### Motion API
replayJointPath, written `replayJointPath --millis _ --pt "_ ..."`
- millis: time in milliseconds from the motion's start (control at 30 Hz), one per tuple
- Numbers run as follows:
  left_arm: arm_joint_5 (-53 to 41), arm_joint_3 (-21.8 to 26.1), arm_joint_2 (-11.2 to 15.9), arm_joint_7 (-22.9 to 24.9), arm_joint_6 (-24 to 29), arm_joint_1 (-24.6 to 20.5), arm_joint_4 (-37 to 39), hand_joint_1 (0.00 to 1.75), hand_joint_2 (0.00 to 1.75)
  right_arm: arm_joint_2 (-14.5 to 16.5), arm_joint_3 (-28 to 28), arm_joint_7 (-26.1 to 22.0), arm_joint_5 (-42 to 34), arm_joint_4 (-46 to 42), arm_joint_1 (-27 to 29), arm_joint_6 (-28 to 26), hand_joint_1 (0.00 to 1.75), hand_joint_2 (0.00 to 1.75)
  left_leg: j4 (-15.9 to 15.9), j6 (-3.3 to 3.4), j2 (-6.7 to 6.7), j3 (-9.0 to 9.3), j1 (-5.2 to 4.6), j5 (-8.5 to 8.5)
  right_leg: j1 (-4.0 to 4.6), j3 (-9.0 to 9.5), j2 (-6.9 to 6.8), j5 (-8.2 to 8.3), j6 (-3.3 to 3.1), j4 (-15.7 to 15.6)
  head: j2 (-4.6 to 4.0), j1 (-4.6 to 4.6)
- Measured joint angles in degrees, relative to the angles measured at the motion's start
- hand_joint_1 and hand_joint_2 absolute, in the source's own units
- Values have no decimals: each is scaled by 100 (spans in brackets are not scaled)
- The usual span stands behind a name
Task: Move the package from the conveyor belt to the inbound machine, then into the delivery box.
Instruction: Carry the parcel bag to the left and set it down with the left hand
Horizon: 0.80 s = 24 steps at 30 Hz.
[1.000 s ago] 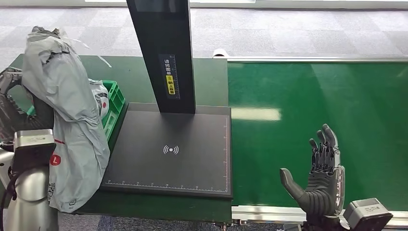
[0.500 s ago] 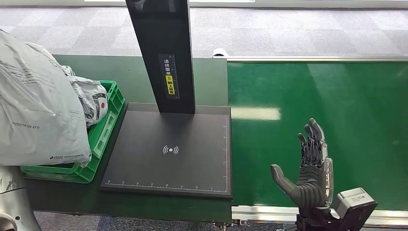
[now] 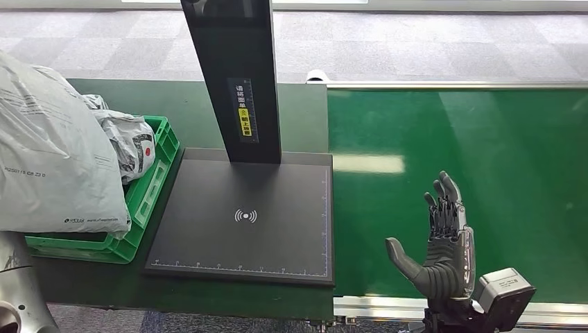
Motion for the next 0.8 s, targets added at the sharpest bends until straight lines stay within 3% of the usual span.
replayJointPath --millis 200,433,567,800 --pt "-285 206 590 -6 77 -709 1406 175 175 -55 14 1 -46 79 -41 -48 0 175 0 -3 1 1 6 2 4 -5 1 0 -1 1 0 -1" --pt "-1288 65 748 422 296 -943 2714 175 175 -99 78 16 -46 128 -70 -110 0 175 1 -4 2 -4 5 2 4 -6 1 0 -1 1 0 2" --pt "253 349 727 -399 50 -997 2646 175 175 -109 125 57 -43 180 -72 -181 0 175 1 -4 9 -10 5 2 4 -16 9 1 0 2 0 2" --pt "2388 817 818 -489 -846 -1150 1694 175 175 -134 174 49 -51 336 -98 -222 0 175 0 -5 13 -21 10 1 10 -25 13 2 -3 2 0 1"
